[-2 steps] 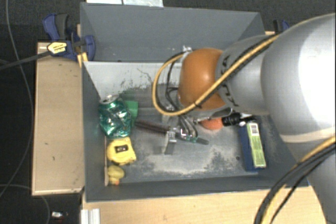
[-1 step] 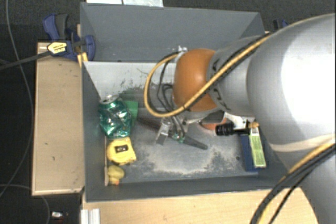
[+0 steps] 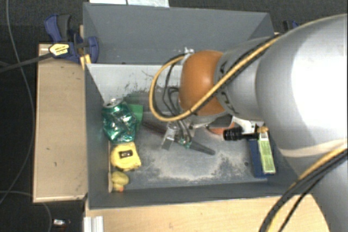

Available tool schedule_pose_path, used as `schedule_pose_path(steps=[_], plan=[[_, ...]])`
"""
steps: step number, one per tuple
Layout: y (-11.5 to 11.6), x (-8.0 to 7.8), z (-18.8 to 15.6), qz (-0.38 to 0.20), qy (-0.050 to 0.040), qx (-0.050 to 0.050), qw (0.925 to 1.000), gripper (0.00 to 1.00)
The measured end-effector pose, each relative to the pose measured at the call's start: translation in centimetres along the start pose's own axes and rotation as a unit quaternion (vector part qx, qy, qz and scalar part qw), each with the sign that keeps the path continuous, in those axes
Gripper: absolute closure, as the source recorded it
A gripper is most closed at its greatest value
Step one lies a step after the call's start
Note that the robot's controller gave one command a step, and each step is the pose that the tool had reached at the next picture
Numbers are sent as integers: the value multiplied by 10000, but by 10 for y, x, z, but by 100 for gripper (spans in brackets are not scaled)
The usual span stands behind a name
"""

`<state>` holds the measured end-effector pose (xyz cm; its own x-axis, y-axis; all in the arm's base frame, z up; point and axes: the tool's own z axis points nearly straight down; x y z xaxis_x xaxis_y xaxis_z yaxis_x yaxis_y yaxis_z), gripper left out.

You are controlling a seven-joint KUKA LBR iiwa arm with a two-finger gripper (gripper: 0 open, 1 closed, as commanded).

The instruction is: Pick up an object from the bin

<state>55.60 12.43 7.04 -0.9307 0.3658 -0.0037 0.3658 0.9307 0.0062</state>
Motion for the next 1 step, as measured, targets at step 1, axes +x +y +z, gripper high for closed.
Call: schedule_pose_path(steps=[1], plan=[[-1, 2, -20, -7, 24, 14, 10000, 100]])
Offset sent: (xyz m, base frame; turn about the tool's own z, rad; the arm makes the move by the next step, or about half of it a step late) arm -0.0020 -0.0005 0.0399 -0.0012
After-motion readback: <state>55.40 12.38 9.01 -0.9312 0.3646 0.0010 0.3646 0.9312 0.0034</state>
